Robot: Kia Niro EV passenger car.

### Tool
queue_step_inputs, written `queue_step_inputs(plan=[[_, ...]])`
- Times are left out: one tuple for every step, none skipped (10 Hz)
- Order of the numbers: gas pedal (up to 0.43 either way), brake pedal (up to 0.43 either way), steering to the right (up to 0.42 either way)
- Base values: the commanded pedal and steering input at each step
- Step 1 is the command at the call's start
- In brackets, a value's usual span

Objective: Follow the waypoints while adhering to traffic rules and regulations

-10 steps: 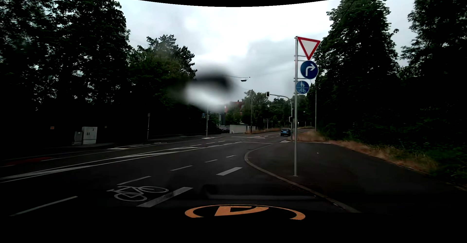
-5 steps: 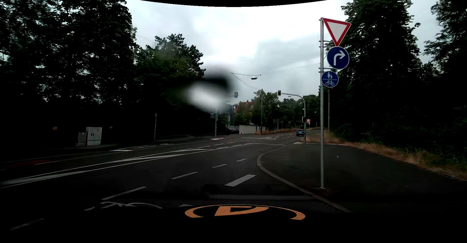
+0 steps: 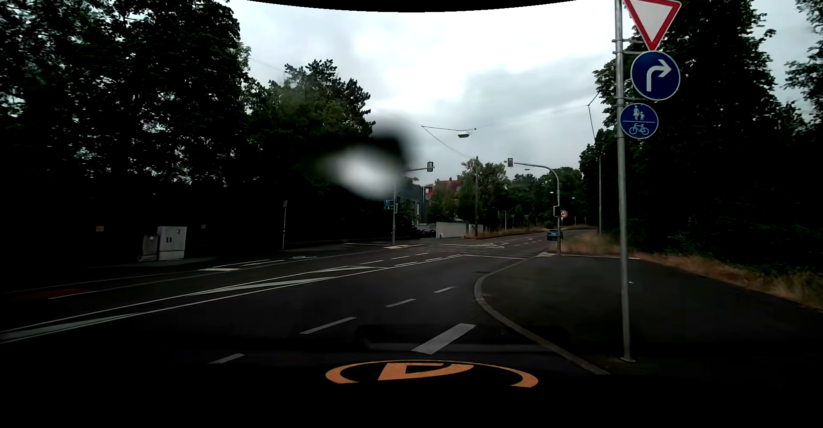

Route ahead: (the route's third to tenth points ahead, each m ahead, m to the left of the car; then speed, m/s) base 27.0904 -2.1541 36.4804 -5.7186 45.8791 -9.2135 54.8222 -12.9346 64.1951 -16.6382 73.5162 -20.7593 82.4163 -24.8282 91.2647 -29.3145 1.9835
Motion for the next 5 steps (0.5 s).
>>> queue_step_inputs(plan=[[0.339,0.000,-0.158],[0.370,0.000,-0.151],[0.378,0.000,-0.144],[0.378,0.000,-0.128],[0.378,0.000,-0.114]])
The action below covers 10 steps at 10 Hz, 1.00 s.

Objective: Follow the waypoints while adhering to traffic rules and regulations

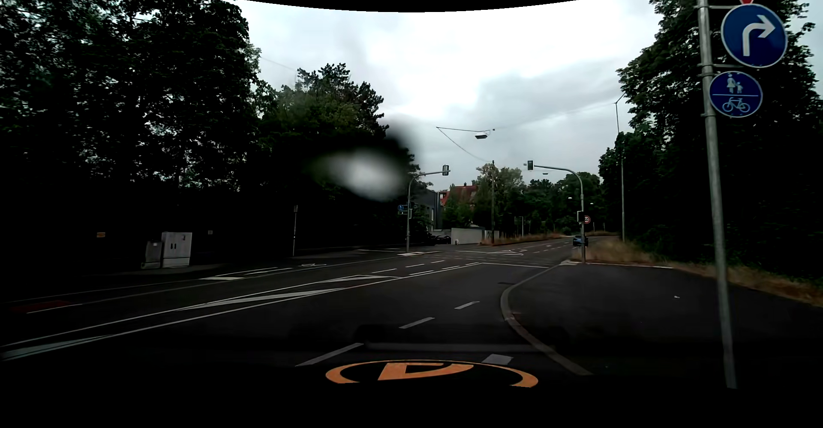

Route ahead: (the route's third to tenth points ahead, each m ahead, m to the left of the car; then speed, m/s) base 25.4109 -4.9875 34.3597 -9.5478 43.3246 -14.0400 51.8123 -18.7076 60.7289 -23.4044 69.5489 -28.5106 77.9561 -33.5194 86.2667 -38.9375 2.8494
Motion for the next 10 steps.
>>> queue_step_inputs(plan=[[0.378,0.000,-0.091],[0.378,0.000,-0.066],[0.370,0.000,-0.041],[0.358,0.000,-0.010],[0.378,0.000,0.011],[0.378,0.000,0.039],[0.378,0.000,0.067],[0.378,0.000,0.097],[0.378,0.000,0.121],[0.378,0.000,0.134]])
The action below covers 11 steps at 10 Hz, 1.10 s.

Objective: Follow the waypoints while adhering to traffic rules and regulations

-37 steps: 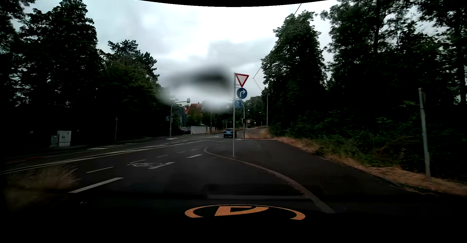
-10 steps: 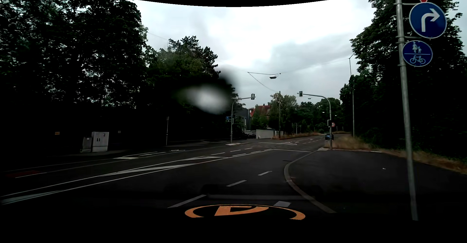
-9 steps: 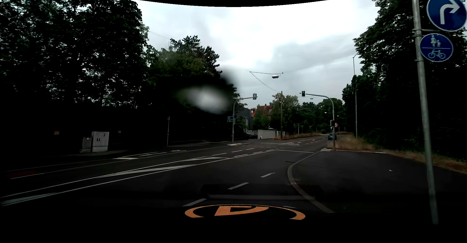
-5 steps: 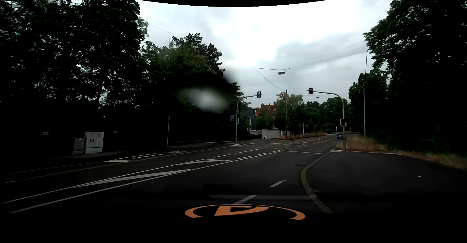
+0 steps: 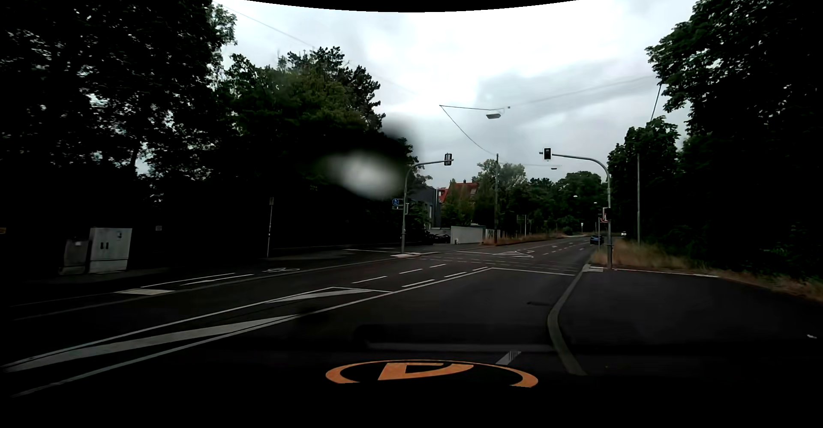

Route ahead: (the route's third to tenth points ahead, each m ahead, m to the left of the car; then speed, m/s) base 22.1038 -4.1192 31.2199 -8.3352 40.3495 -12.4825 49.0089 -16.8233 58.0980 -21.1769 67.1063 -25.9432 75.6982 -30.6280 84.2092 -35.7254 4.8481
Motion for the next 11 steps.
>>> queue_step_inputs(plan=[[0.358,0.000,0.138],[0.358,0.000,0.123],[0.358,0.000,0.115],[0.358,0.000,0.122],[0.358,0.000,0.122],[0.358,0.000,0.124],[0.358,0.000,0.129],[0.358,0.000,0.130],[0.358,0.000,0.131],[0.358,0.000,0.133],[0.358,0.000,0.133]])
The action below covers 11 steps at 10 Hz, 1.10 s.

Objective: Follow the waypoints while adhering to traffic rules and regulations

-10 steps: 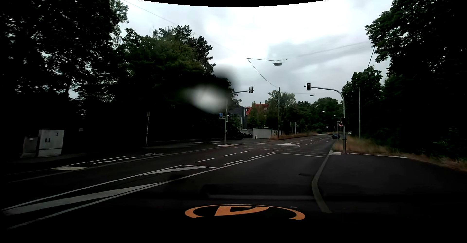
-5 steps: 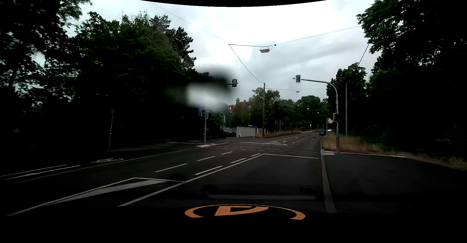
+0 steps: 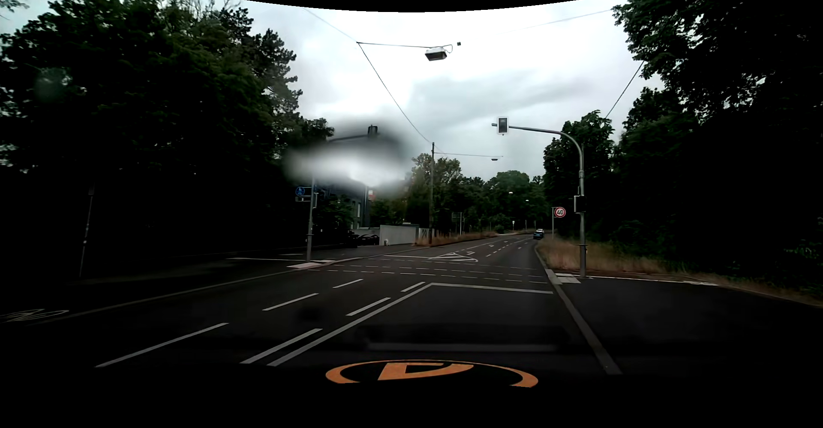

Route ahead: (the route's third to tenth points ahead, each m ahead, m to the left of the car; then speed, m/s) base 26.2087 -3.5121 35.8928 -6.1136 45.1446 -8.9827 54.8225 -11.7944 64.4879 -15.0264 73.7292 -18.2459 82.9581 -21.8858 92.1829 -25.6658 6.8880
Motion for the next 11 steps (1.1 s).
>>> queue_step_inputs(plan=[[0.358,0.000,0.133],[0.358,0.000,0.133],[0.358,0.000,0.131],[0.350,0.000,0.131],[0.350,0.000,0.128],[0.350,0.000,0.118],[0.350,0.000,0.105],[0.339,0.000,0.088],[0.339,0.000,0.080],[0.339,0.000,0.074],[0.339,0.000,0.062]])
